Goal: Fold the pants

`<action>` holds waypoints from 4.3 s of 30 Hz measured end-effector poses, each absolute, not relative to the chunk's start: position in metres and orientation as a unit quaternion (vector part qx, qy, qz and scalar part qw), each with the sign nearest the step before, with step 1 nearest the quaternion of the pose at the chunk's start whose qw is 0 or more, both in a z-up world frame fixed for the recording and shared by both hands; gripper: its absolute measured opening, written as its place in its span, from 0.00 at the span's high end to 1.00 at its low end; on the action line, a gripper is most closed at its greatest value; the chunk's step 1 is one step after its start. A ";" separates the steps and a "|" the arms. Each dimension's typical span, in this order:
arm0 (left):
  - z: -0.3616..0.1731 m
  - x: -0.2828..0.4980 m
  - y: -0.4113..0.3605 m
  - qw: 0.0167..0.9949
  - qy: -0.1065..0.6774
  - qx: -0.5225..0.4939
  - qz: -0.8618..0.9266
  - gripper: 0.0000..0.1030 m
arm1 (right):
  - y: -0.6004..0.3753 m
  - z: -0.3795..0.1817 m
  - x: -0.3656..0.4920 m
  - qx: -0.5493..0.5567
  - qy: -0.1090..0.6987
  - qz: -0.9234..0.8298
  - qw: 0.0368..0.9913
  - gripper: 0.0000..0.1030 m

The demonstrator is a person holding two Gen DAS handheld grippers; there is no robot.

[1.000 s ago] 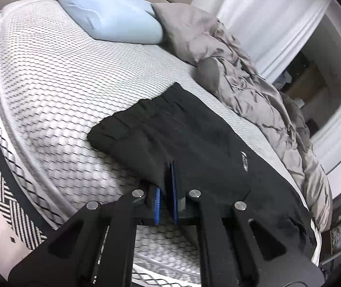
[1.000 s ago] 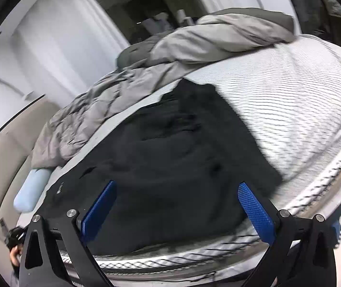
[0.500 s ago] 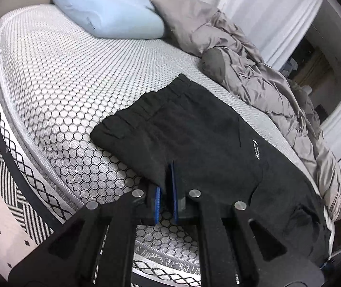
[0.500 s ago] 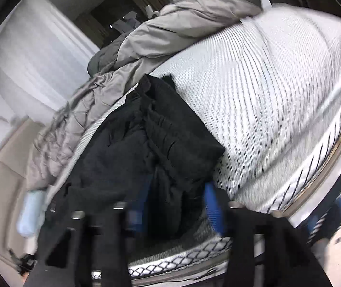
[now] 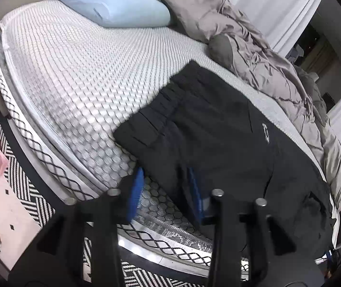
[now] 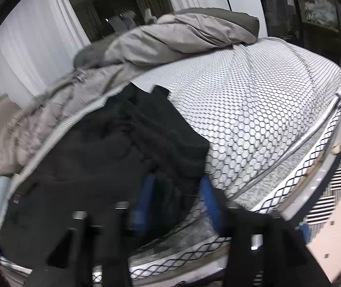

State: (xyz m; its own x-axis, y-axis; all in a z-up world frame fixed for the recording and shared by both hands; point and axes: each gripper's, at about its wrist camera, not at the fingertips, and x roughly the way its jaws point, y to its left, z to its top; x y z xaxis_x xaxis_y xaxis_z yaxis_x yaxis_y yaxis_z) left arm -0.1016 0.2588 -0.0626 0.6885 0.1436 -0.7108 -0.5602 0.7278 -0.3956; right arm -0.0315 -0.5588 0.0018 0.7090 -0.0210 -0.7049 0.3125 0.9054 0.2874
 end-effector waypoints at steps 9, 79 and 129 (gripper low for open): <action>-0.012 -0.073 0.282 0.883 0.287 -0.305 0.213 0.20 | -0.575 0.037 -0.061 0.214 0.301 -0.133 0.920 0.22; -0.044 -0.123 0.288 0.846 0.321 -0.399 0.148 0.29 | -0.506 0.051 -0.017 0.218 0.334 0.023 0.917 0.01; 0.022 -0.007 0.320 0.878 0.284 -0.364 0.129 0.99 | -0.530 0.077 0.021 0.321 0.215 0.013 0.922 0.88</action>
